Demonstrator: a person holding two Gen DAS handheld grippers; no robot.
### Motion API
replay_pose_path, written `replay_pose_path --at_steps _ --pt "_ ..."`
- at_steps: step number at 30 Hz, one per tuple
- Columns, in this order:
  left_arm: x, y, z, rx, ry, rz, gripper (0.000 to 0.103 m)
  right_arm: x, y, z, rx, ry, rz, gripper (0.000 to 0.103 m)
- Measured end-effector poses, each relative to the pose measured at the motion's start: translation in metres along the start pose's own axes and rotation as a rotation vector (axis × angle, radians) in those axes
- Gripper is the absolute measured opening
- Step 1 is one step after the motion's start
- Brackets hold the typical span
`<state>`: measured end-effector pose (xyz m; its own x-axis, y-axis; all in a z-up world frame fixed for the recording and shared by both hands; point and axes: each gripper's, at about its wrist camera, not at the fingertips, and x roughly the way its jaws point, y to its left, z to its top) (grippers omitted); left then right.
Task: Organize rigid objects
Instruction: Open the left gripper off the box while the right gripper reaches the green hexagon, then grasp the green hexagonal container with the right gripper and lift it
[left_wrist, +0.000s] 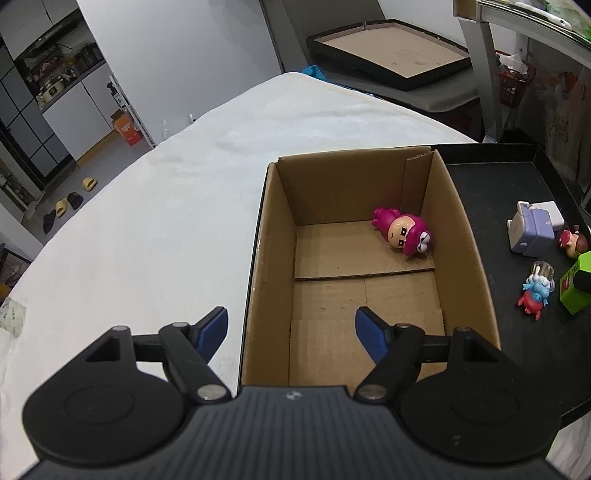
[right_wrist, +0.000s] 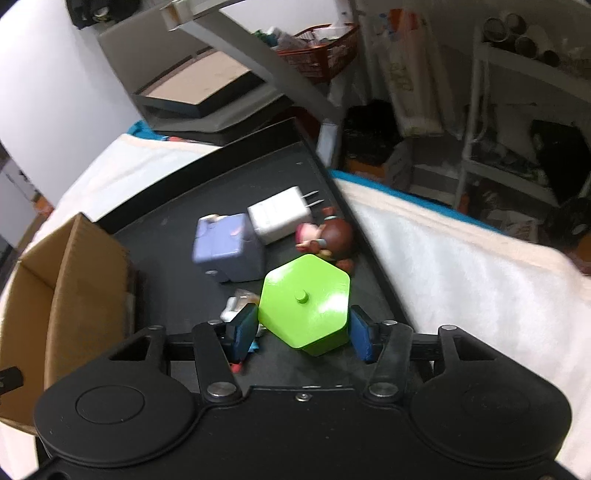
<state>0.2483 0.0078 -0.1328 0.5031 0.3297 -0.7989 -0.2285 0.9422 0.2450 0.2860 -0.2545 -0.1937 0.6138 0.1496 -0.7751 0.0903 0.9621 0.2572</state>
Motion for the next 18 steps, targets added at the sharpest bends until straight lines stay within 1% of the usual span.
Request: replay_pose_path --at_steps 4,10,15,18 --pt "-0.004 -0.001 0.001 0.001 0.002 0.011 0.075 -0.007 -0.001 0.0 0.01 -0.011 0.045 0.051" --pt "-0.009 0.0 0.001 0.006 0.002 0.023 0.075 -0.016 0.001 0.004 0.004 -0.024 0.075 0.051" --pt "-0.008 0.004 0.001 -0.006 0.001 0.028 0.075 -0.024 0.0 0.006 -0.003 -0.04 0.072 0.051" --pt "-0.007 0.008 0.002 -0.029 0.005 0.018 0.075 -0.027 0.0 0.005 -0.017 -0.043 0.045 0.051"
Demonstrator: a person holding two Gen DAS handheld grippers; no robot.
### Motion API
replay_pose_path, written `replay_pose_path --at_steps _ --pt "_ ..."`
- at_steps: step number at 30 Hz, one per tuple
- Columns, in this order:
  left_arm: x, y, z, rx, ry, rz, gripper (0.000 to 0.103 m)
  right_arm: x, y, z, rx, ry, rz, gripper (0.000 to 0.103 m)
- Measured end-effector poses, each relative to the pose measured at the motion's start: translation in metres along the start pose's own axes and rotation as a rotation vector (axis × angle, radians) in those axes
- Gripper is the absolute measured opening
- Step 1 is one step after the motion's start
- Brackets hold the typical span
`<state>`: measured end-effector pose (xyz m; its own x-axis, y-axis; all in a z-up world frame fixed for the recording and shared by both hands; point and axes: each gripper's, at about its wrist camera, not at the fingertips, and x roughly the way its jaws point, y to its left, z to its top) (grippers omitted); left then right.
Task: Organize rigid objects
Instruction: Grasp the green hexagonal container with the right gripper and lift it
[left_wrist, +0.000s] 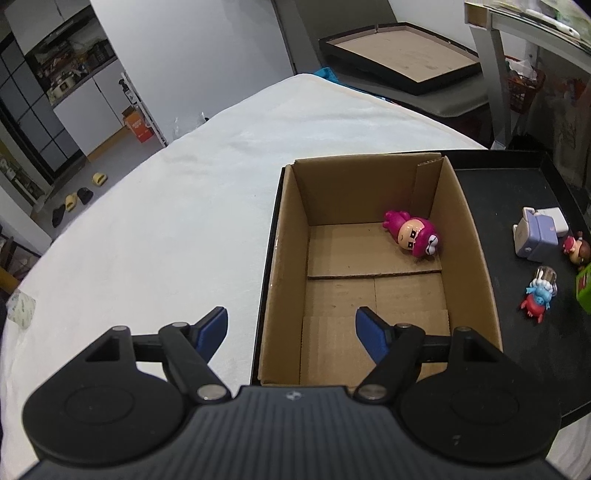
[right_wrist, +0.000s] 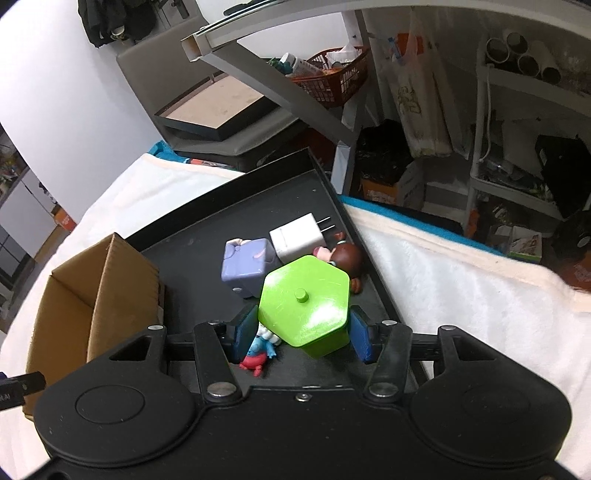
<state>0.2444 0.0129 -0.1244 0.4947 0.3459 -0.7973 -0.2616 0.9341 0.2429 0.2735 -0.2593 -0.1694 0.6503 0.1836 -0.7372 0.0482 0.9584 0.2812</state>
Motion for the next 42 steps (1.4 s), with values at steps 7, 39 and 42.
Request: replay_pose_path --at_steps 7,39,42 --pt "-0.001 0.009 -0.001 -0.028 -0.007 -0.02 0.075 -0.009 0.005 0.0 -0.019 -0.008 -0.005 0.051" --pt "0.026 0.044 -0.021 -0.16 -0.041 -0.207 0.071 -0.051 0.1 0.015 -0.15 -0.074 0.028 0.051" --pt "0.029 0.048 -0.021 -0.183 -0.047 -0.237 0.07 -0.052 0.115 0.013 -0.168 -0.076 0.049 0.051"
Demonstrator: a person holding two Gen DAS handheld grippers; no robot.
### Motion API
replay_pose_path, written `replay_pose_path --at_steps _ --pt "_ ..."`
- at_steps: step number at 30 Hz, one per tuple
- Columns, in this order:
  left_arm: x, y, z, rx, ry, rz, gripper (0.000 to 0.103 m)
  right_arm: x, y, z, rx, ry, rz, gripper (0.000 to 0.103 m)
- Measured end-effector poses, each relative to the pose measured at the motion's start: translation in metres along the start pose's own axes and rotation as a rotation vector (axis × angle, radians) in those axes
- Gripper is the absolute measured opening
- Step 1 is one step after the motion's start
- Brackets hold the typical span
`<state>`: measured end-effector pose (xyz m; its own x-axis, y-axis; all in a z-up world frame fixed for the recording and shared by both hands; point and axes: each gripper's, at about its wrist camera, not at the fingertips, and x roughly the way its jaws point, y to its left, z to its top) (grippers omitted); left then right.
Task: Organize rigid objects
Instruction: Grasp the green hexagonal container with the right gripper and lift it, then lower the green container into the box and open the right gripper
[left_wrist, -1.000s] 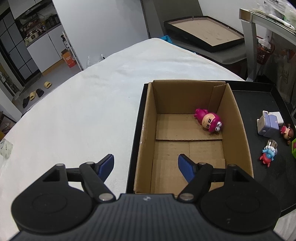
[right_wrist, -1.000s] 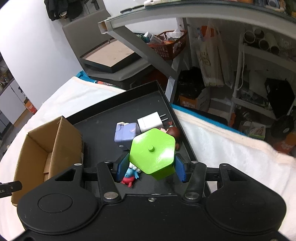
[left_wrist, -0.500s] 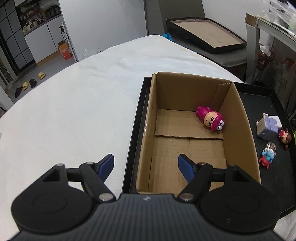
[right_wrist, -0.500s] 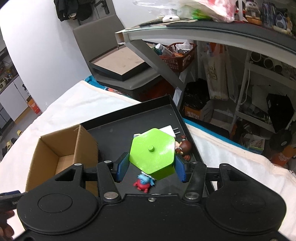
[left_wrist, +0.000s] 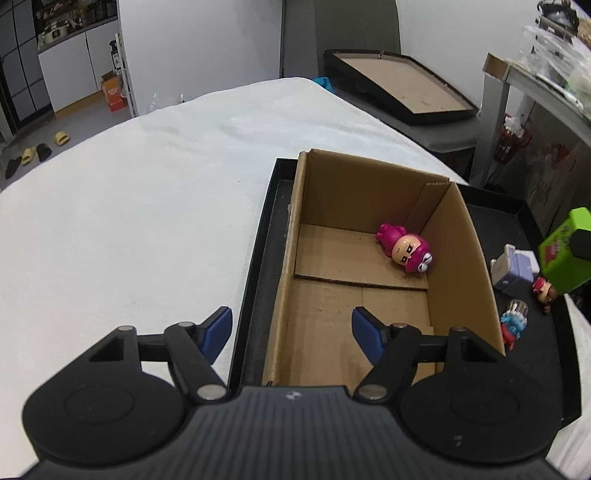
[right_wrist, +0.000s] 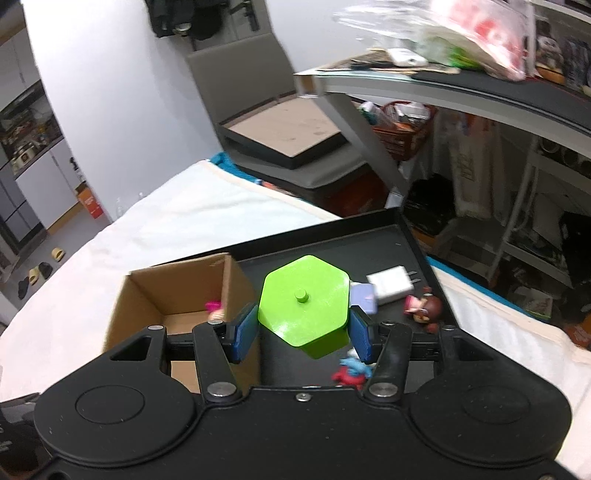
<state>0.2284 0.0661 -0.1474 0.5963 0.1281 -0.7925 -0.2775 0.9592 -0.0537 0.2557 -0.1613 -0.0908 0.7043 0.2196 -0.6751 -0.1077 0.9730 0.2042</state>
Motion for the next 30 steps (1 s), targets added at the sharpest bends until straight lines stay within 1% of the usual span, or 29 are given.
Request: replay_pose_path --at_steps 3,5,6,7,8,10,12,16,18,22,24,30 --pt "0.003 0.004 0.0 -0.015 0.004 -0.022 0.065 0.001 0.017 0.001 -0.027 0.003 0.018 0.052" --pt "0.008 0.008 -0.001 -0.03 0.031 -0.041 0.053 0.003 0.028 0.001 -0.047 0.007 0.027 0.052" --pt "0.011 0.011 -0.001 -0.048 0.047 -0.06 0.041 0.004 0.033 0.001 -0.055 0.009 0.033 0.052" --pt "0.014 0.014 -0.002 -0.068 0.062 -0.076 0.031 0.005 0.038 0.001 -0.062 0.011 0.039 0.052" --pt "0.016 0.016 -0.002 -0.077 0.068 -0.077 0.029 0.006 0.045 0.001 -0.071 0.014 0.043 0.052" --pt "0.016 0.02 -0.003 -0.092 0.062 -0.075 0.02 0.008 0.054 0.001 -0.089 0.018 0.049 0.052" --pt "0.017 0.024 -0.003 -0.113 0.062 -0.079 0.015 0.012 0.065 0.0 -0.106 0.023 0.055 0.052" --pt "0.019 0.028 -0.004 -0.12 0.066 -0.08 0.013 0.018 0.081 -0.003 -0.136 0.039 0.07 0.052" --pt "0.019 0.031 -0.005 -0.142 0.068 -0.086 0.013 0.021 0.091 -0.005 -0.159 0.047 0.076 0.052" --pt "0.018 0.041 -0.004 -0.197 0.049 -0.063 0.013 0.03 0.105 -0.009 -0.185 0.071 0.094 0.052" --pt "0.018 0.043 -0.004 -0.214 0.049 -0.063 0.013 0.034 0.112 -0.012 -0.197 0.08 0.105 0.052" --pt "0.019 0.038 -0.004 -0.202 0.059 -0.093 0.014 0.051 0.129 -0.019 -0.21 0.121 0.124 0.052"
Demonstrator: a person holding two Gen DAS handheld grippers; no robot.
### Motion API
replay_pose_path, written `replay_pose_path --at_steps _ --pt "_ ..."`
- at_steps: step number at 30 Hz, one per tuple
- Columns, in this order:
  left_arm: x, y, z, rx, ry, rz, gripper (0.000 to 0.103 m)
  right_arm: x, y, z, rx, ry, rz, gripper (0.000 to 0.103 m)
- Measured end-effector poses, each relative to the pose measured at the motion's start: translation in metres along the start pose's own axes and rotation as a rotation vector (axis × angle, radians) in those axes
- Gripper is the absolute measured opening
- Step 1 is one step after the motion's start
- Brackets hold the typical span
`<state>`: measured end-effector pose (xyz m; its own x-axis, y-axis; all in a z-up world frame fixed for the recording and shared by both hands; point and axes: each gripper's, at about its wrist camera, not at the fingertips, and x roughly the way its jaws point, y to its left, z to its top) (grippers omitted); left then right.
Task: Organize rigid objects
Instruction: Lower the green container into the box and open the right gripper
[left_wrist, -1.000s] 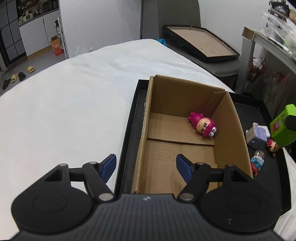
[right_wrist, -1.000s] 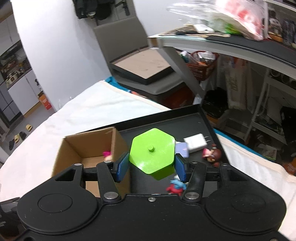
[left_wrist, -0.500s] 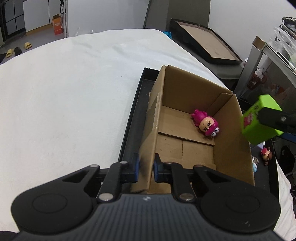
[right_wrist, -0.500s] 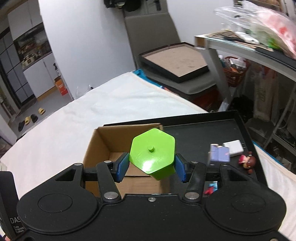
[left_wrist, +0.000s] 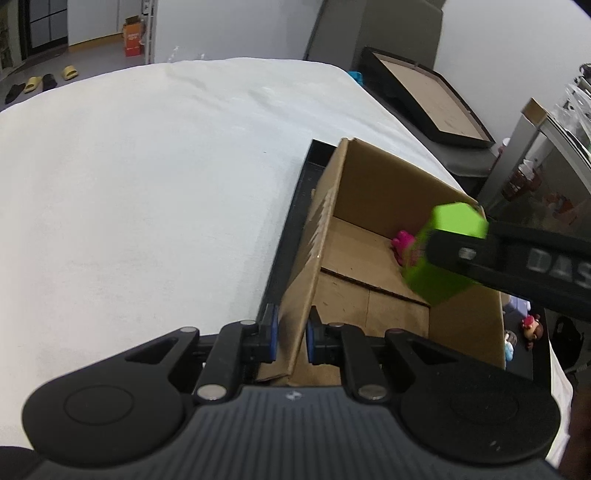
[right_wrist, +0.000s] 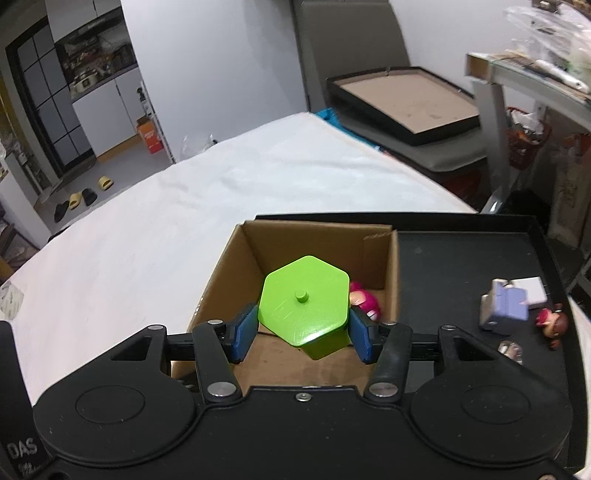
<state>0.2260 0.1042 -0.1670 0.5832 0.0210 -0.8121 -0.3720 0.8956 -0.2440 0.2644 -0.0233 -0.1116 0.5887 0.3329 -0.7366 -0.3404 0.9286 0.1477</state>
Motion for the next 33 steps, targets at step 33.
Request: replay_pose_path --at_steps 33 --pt "-0.005 0.0 0.001 0.031 0.025 -0.01 0.03 -0.031 -0.042 -0.005 0.129 -0.026 0.067 0.057"
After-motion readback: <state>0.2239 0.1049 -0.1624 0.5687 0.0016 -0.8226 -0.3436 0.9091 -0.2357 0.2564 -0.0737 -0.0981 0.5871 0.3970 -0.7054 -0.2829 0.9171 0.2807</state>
